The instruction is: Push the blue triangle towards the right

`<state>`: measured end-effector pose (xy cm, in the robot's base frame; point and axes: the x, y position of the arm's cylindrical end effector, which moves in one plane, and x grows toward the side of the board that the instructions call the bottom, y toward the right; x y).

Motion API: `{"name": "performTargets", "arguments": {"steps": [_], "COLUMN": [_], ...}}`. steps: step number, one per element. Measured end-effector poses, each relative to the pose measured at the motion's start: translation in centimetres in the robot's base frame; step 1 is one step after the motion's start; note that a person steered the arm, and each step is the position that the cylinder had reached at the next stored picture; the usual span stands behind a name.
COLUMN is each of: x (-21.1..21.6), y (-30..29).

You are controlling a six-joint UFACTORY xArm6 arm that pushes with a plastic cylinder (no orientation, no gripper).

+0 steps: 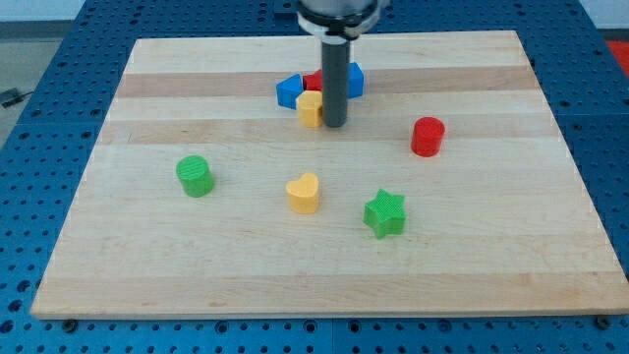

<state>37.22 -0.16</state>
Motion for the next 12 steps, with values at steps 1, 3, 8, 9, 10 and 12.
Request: {"name": "performTargets", "arguments": {"steps": [1, 3, 8, 9, 10, 12], "x": [0.0, 2.2, -4.3, -5.3, -6.0, -5.9], "y": [-1.1, 0.1, -13.8, -10.9, -11.3, -8.0]}}
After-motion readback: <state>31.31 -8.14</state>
